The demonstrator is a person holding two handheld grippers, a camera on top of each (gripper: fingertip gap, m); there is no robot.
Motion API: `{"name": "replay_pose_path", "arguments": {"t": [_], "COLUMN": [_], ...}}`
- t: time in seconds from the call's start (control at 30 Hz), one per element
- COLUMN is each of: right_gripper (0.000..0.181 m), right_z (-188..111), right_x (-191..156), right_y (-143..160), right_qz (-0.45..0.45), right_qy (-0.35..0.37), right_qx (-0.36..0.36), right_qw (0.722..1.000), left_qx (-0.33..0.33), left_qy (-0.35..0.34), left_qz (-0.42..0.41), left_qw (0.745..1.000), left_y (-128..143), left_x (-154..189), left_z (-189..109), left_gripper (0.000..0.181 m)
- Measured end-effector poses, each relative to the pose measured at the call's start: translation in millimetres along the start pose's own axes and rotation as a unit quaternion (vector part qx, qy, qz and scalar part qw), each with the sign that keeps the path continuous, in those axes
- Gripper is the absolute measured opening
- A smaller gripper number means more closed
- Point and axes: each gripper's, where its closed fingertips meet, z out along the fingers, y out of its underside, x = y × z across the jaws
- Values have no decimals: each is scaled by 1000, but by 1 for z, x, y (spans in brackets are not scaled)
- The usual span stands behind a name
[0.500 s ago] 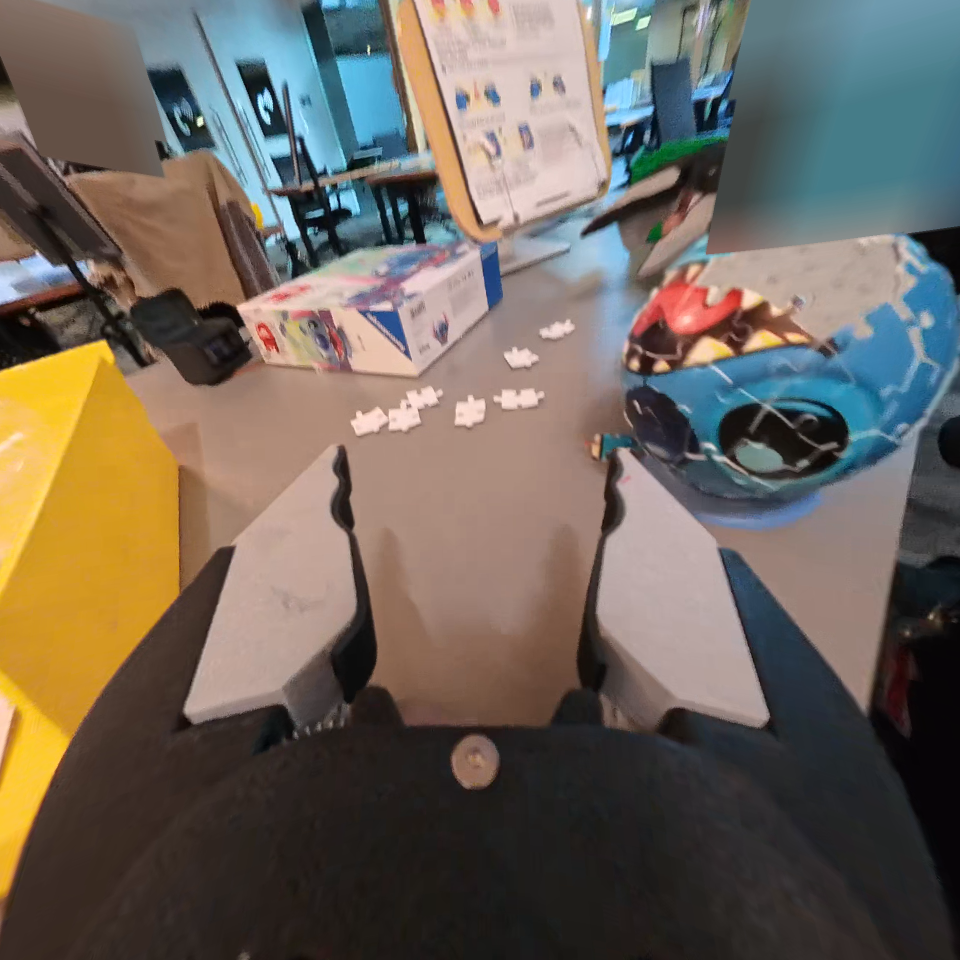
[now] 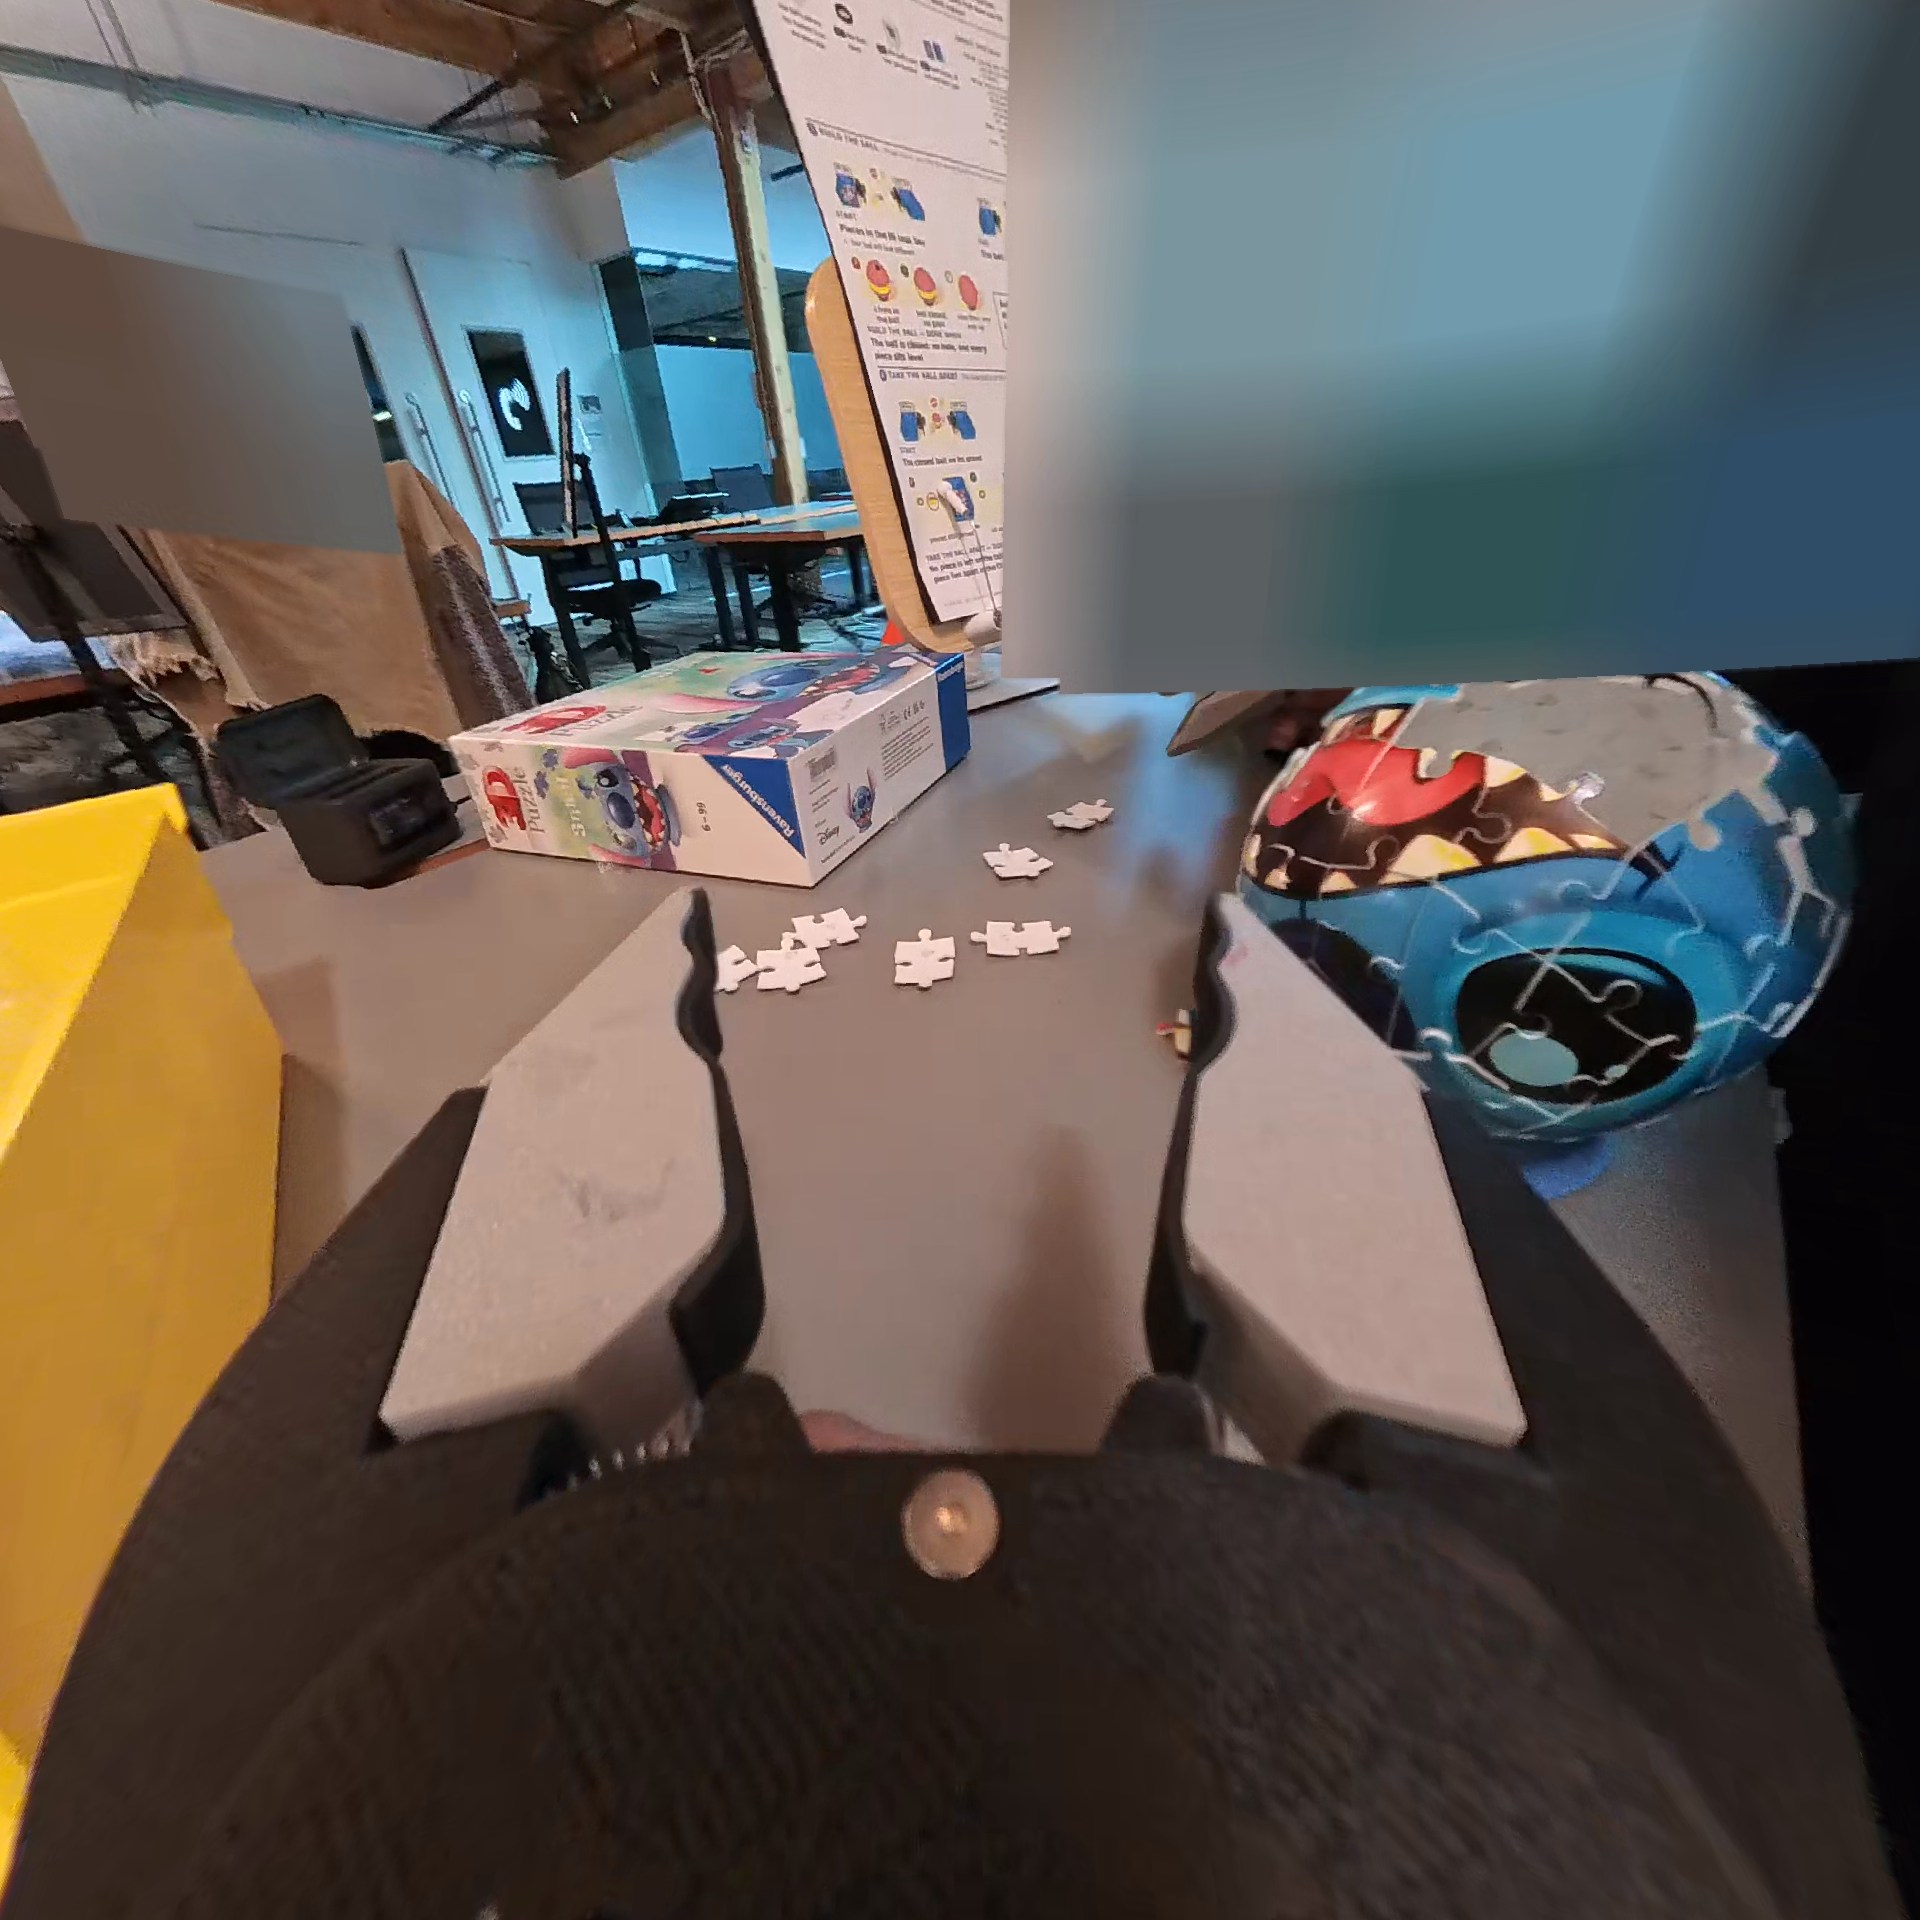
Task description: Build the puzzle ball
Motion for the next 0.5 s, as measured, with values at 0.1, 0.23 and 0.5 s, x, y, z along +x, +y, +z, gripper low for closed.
{"name": "replay_pose_path", "arguments": {"t": [0.1, 0.23, 0.5], "right_gripper": [81, 79, 77], "right_z": [2, 8, 2], "right_x": [0, -3, 11], "right_y": [2, 10, 13], "right_qz": [-17, -37, -26], "right_qy": [14, 17, 61], "right_qx": [-11, -42, -46], "right_qw": [1000, 998, 997], "left_qx": [6, 10, 13], "left_qy": [-6, -8, 7], "left_qz": [16, 24, 21], "left_qw": [1000, 1000, 1000], "left_y": [-1, -2, -3], "left_x": [2, 3, 7], "left_z": [-1, -2, -5], "left_gripper": [88, 86, 73]}}
